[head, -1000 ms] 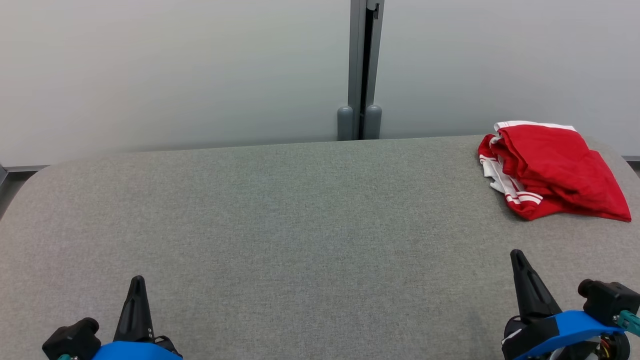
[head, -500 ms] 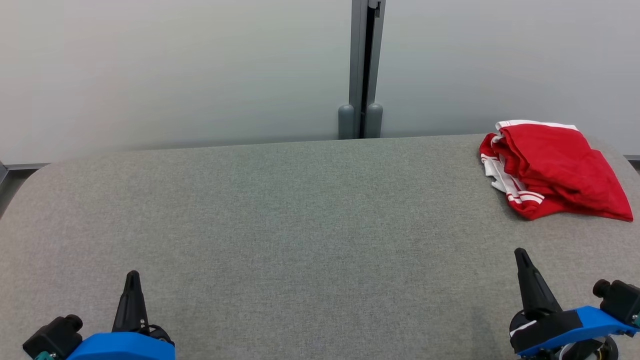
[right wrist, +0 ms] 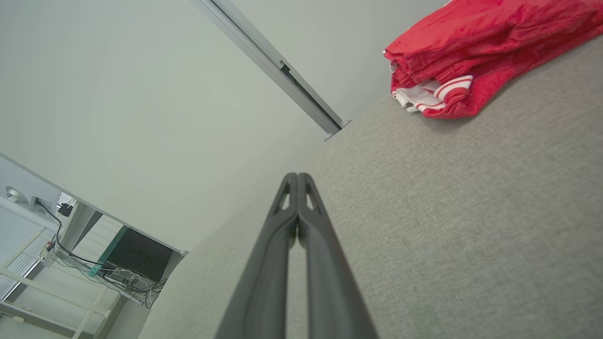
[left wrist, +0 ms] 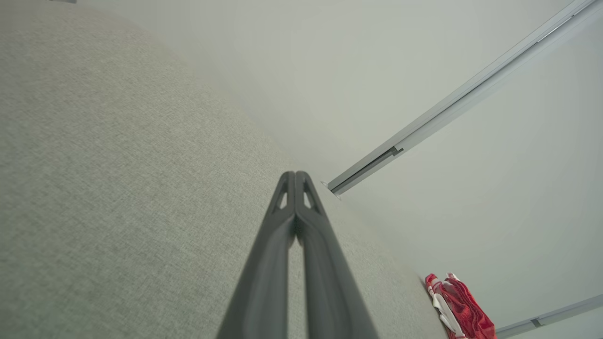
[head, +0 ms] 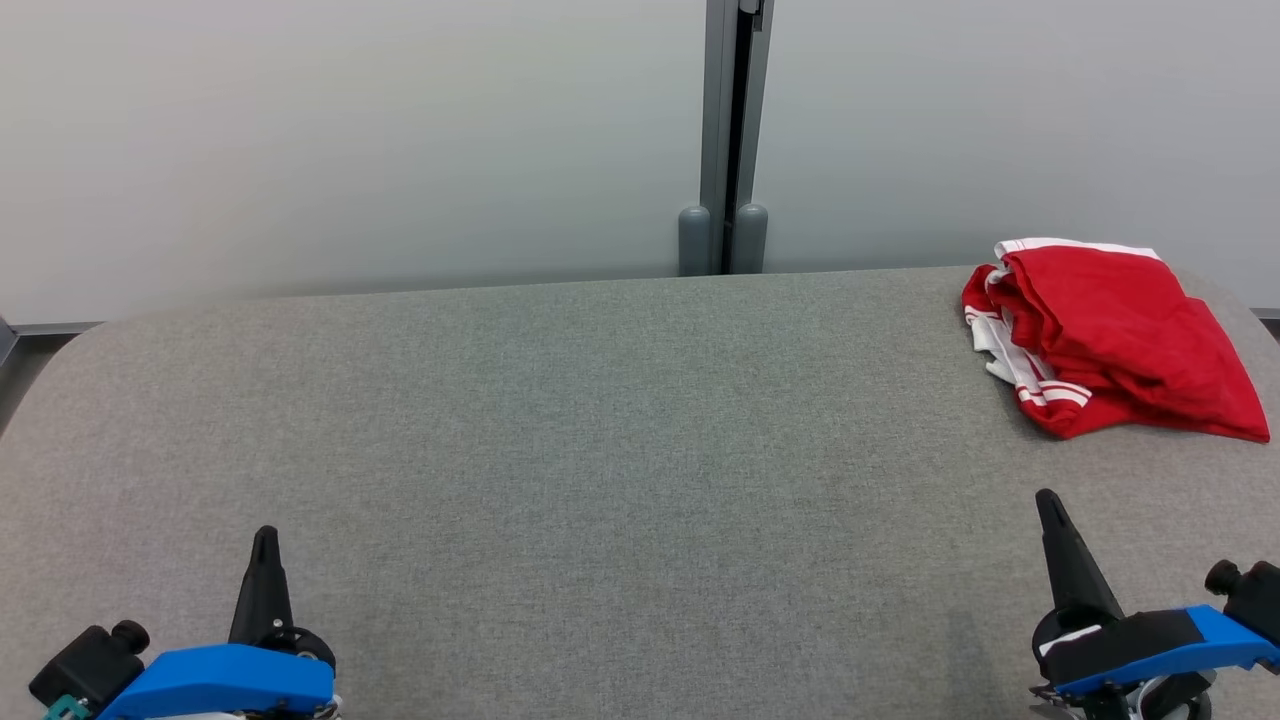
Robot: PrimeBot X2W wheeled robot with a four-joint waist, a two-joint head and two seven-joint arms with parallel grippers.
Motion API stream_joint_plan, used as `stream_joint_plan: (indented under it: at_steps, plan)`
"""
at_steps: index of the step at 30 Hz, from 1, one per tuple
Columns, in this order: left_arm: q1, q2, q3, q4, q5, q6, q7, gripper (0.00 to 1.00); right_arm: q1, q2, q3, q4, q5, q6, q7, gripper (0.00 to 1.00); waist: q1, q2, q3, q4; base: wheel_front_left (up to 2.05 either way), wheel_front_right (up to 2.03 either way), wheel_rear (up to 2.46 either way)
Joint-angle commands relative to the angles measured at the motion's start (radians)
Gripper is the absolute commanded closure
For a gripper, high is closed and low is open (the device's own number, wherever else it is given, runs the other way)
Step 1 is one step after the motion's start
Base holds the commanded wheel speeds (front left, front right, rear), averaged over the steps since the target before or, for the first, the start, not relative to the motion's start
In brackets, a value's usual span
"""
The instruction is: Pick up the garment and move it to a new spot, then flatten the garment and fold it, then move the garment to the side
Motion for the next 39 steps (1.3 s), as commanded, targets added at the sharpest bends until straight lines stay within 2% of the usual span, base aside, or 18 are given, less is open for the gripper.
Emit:
stream_joint_plan:
  at_steps: [1,17,39]
  plan:
    - [-0.032,0.000,0.010,-0.015,-0.030,-0.004,0.007,1.00,-0.029,-0.004,-0.005,-0.007,0.034,0.000,0.005,1.00,0.0000,0.0000,0.000,0.000,0.00,0.00,0.00]
    - [-0.052,-0.008,0.023,-0.018,-0.234,-0.011,0.059,1.00,-0.045,-0.004,-0.015,0.011,0.252,0.000,0.034,1.00,0.0000,0.0000,0.006,0.003,0.00,0.00,0.00]
    - [-0.073,-0.017,0.038,-0.021,-0.434,-0.019,0.110,1.00,-0.059,-0.005,-0.023,0.030,0.463,0.000,0.063,1.00,0.0000,0.0000,0.012,0.007,0.00,0.00,0.00]
